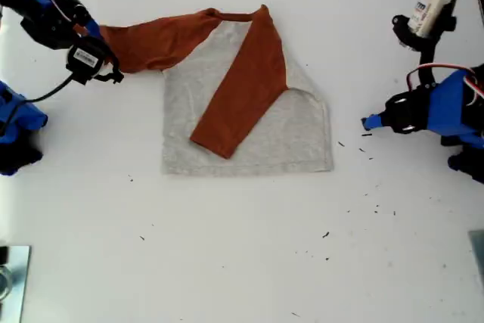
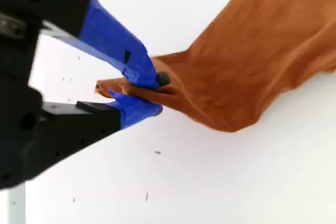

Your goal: Fold t shirt

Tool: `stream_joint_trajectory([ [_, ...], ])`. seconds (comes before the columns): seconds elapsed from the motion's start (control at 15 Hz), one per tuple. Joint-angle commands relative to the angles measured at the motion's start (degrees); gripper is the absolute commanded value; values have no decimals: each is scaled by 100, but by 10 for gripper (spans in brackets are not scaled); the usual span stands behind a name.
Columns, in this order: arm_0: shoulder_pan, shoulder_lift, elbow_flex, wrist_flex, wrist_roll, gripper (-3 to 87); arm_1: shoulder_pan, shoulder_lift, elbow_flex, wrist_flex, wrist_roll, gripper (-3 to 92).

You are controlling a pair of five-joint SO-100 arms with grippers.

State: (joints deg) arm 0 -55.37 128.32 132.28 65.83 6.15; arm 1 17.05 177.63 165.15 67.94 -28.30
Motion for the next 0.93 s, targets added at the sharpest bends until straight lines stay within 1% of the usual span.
stream_joint_trajectory([
  [0.0,1389,-527,-1793,457,-396,-3,-44,53,-97,9,88,36],
  [0.13,2672,-2276,-4122,976,-316,-3,-44,44,-88,9,132,36],
  [0.2,3146,-3120,-5221,1063,-123,-3,-44,44,-62,9,158,36],
  [0.27,3507,-4061,-6539,1239,272,1,-53,44,-53,0,176,36],
  [0.33,3788,-4904,-7822,1318,659,90,-53,44,-44,-18,185,36],
  [0.4,3999,-5344,-8446,1160,844,206,-53,44,-35,-26,185,36],
  [0.47,4087,-5309,-8446,888,967,318,-53,44,-35,-26,185,36],
  [0.53,4122,-5098,-8350,606,1450,383,-79,44,-35,-18,202,36],
  [0.6,4131,-4755,-8262,536,1556,264,-88,44,-9,-18,220,36],
  [0.67,4140,-4386,-8068,510,1644,178,-88,44,-9,-44,211,36],
  [0.73,4078,-4140,-7866,677,1661,167,-79,44,-18,-44,202,36],
  [0.8,4017,-3911,-7418,967,1538,166,-70,44,-26,-53,185,36],
  [0.87,3999,-3568,-6521,1020,1433,156,-70,53,-18,-44,176,36],
])
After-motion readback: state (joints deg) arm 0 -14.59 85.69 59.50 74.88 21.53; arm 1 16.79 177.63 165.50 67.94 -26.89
